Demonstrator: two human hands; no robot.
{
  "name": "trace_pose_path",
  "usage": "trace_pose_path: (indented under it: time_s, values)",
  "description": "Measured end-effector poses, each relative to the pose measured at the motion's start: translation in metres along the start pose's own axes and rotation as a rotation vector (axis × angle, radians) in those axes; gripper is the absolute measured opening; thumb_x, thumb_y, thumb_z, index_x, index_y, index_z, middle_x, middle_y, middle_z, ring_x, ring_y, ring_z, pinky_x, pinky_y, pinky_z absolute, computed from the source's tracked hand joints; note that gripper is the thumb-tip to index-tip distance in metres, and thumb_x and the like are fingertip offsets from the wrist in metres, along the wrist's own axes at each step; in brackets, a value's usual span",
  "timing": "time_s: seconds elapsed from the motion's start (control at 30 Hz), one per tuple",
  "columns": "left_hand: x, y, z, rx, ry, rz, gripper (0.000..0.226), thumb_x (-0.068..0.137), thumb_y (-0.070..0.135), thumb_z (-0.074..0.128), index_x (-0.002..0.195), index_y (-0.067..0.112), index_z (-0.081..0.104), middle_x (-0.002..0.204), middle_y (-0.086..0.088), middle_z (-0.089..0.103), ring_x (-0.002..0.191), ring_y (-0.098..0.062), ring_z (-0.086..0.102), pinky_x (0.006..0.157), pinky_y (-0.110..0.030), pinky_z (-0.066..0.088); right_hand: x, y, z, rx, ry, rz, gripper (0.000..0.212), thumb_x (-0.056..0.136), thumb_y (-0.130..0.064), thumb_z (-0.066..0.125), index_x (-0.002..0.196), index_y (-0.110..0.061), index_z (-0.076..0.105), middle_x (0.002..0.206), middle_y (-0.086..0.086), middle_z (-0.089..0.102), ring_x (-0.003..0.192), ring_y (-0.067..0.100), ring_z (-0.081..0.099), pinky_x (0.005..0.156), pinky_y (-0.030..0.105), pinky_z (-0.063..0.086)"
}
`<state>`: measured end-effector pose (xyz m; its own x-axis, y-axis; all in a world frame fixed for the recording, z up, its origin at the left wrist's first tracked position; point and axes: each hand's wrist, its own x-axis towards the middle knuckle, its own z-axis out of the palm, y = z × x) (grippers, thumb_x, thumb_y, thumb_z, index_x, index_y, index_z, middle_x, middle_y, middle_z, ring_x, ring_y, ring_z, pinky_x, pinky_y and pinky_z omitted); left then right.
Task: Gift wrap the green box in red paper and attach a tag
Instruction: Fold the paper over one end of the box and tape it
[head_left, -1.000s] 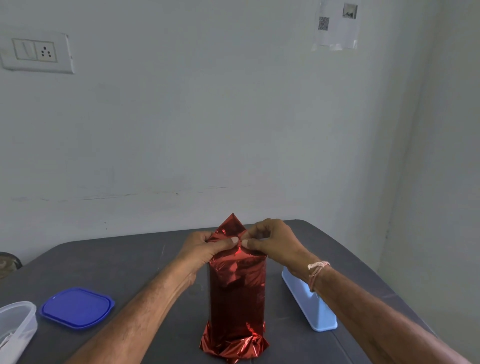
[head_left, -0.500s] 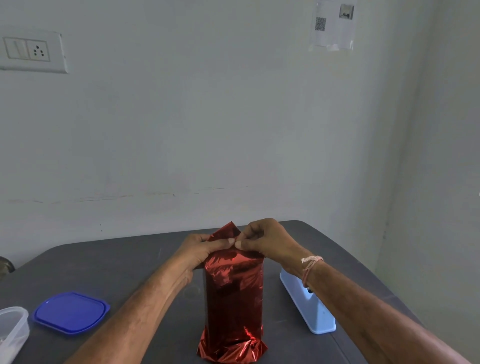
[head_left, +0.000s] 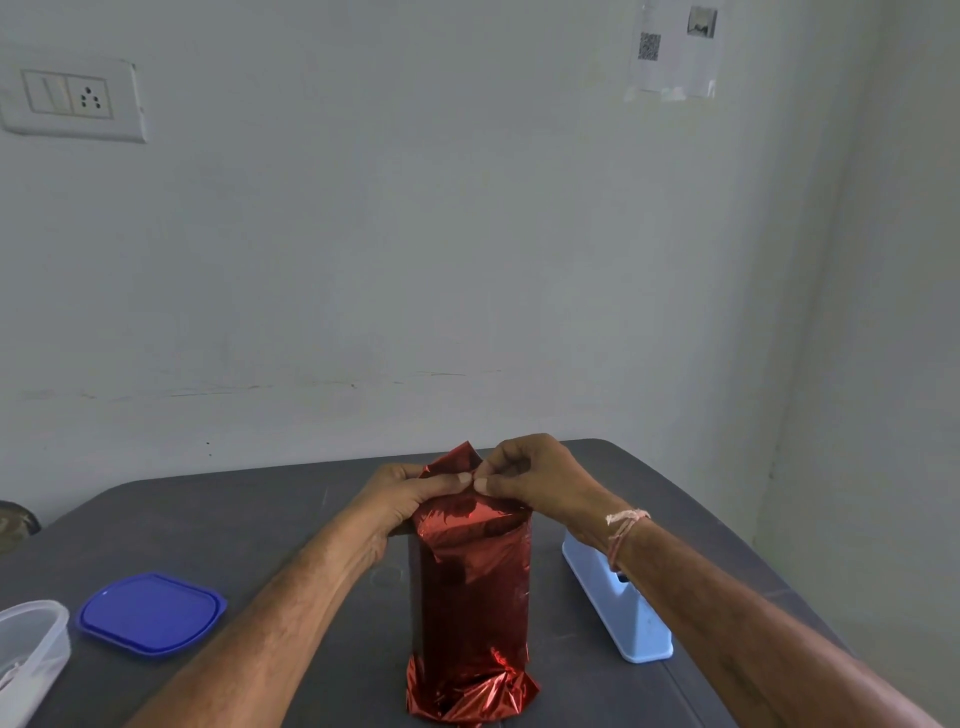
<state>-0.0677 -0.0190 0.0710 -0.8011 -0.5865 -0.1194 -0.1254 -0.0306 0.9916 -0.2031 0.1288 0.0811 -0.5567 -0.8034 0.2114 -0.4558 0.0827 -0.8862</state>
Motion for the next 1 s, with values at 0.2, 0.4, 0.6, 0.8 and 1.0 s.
trace_pose_path:
  time_s: [0.2, 0.4, 0.6, 0.8, 1.0]
  values:
    - [-0.005, -0.001, 0.004, -0.054, 0.039, 0.009, 0.022, 0.076, 0.017, 0.088, 0.091, 0.005, 0.079, 0.083, -0.014, 0.079, 0.058, -0.015, 0.073, 0.054, -0.020, 0.058, -0.004, -0.003, -0.013, 0.149, -0.024, 0.110, 0.019, 0.091, -0.016, 0.076, 0.110, -0.017, 0.074, 0.099, -0.001, 0.074, 0.086, 0.006, 0.067, 0.069, 0.023, 0.047]
    - [-0.007, -0.001, 0.005, -0.084, 0.055, 0.010, 0.010, 0.079, 0.013, 0.085, 0.083, 0.009, 0.077, 0.072, -0.008, 0.077, 0.051, -0.011, 0.070, 0.048, -0.016, 0.054, -0.025, 0.023, -0.030, 0.457, 0.097, 0.170, 0.024, 0.098, -0.023, 0.067, 0.120, -0.016, 0.071, 0.117, 0.003, 0.076, 0.102, 0.016, 0.073, 0.073, 0.025, 0.055]
    - [-0.009, -0.001, 0.006, -0.075, 0.059, 0.008, 0.017, 0.078, 0.014, 0.085, 0.091, 0.006, 0.077, 0.085, -0.014, 0.078, 0.054, -0.013, 0.071, 0.050, -0.017, 0.055, -0.055, 0.068, -0.043, 0.490, 0.243, 0.272, 0.022, 0.097, -0.024, 0.069, 0.116, -0.015, 0.074, 0.110, 0.003, 0.078, 0.101, 0.019, 0.075, 0.078, 0.029, 0.057]
    - [-0.010, -0.001, 0.007, -0.083, 0.059, -0.001, 0.013, 0.079, 0.014, 0.085, 0.087, 0.009, 0.076, 0.069, -0.005, 0.076, 0.049, -0.010, 0.069, 0.045, -0.016, 0.052, -0.086, 0.104, -0.064, 0.297, 0.469, 0.343, 0.010, 0.096, -0.017, 0.071, 0.102, -0.012, 0.077, 0.095, 0.011, 0.074, 0.085, 0.020, 0.067, 0.066, 0.028, 0.054]
    - [-0.008, -0.003, 0.007, -0.067, 0.058, 0.012, 0.010, 0.079, 0.015, 0.083, 0.085, 0.012, 0.076, 0.065, -0.003, 0.076, 0.047, -0.009, 0.068, 0.043, -0.016, 0.051, -0.098, 0.128, -0.078, -0.051, 0.501, 0.505, 0.013, 0.095, -0.026, 0.071, 0.098, -0.014, 0.074, 0.100, 0.006, 0.071, 0.084, 0.016, 0.063, 0.063, 0.026, 0.052]
